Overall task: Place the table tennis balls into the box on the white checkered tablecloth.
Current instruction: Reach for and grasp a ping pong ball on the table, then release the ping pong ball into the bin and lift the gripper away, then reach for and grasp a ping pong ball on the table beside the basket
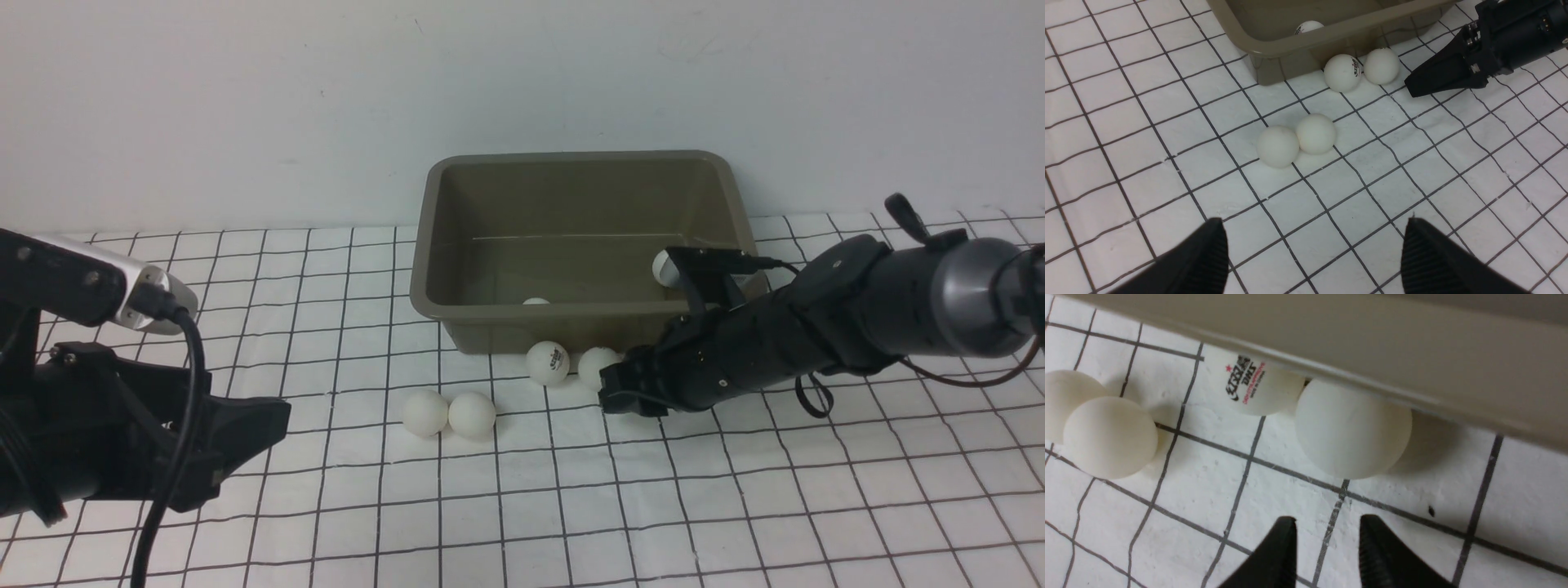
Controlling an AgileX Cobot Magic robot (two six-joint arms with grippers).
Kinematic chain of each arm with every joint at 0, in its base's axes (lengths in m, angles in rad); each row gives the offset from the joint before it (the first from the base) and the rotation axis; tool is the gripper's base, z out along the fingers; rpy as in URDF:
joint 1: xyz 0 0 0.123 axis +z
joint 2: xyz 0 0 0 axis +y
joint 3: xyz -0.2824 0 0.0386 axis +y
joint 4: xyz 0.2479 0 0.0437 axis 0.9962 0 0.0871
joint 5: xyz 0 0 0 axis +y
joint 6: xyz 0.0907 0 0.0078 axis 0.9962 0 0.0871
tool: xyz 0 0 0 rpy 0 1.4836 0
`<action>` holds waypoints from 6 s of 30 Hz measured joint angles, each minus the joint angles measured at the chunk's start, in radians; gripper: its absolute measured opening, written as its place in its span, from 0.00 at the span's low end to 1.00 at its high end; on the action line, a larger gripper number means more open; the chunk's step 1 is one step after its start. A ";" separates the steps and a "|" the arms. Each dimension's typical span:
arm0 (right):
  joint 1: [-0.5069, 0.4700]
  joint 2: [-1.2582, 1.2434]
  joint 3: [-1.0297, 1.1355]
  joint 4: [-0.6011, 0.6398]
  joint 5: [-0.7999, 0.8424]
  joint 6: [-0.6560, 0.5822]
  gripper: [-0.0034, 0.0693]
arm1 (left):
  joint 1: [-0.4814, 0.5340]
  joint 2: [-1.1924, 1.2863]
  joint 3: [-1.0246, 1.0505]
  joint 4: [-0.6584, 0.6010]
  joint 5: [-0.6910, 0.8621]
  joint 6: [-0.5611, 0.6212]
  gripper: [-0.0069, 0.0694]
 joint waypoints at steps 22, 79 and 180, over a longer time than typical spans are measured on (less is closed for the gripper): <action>0.044 0.000 0.000 0.255 -0.089 -0.196 0.83 | 0.000 0.000 0.000 0.000 0.015 0.000 0.76; 0.060 0.077 -0.001 0.574 -0.144 -0.490 0.69 | 0.000 0.000 0.000 0.000 0.025 -0.001 0.76; -0.242 -0.632 -0.190 -0.470 0.026 0.083 0.75 | 0.000 0.000 0.000 -0.018 0.051 0.039 0.76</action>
